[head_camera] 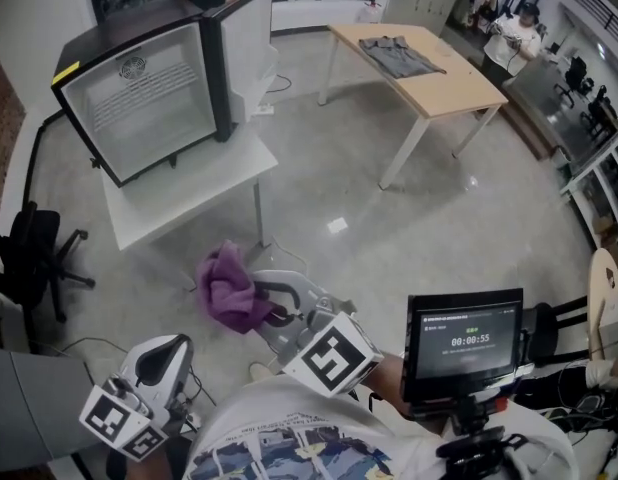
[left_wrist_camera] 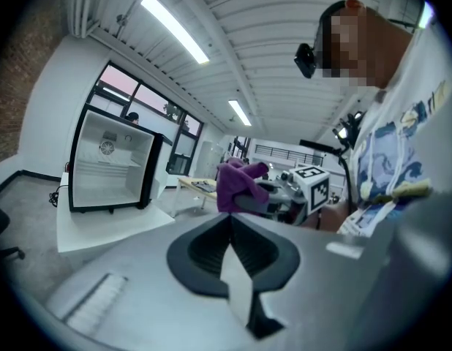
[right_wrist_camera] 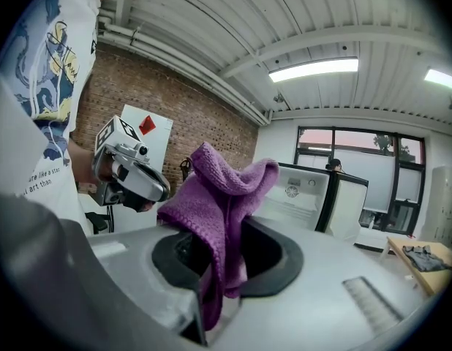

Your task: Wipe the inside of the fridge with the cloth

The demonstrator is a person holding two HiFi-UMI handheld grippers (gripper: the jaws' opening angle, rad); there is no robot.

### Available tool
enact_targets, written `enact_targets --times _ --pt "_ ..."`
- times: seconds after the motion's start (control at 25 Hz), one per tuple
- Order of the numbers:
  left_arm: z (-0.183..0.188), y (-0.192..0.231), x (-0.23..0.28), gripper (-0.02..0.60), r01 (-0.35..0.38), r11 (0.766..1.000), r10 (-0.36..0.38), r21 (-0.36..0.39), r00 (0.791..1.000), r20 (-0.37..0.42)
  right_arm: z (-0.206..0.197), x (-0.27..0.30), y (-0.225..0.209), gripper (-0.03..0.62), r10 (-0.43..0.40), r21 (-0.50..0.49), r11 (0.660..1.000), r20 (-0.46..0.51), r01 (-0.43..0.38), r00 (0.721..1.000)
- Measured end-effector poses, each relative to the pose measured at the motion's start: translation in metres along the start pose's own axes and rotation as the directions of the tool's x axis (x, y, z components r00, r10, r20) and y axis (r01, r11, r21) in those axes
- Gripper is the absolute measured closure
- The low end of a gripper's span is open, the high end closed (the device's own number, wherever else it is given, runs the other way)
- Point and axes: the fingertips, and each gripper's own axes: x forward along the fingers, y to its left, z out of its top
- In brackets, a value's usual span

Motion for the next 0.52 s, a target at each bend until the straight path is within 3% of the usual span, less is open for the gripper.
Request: enact_targets --times 0.52 --pt "-0.001 0.006 0.01 0.575 0.023 1.0 -0.023 -0.002 1.0 -0.015 -0.002 0.002 -0.007 0.516 -0.012 0.0 1.0 -0.002 0.012 1.0"
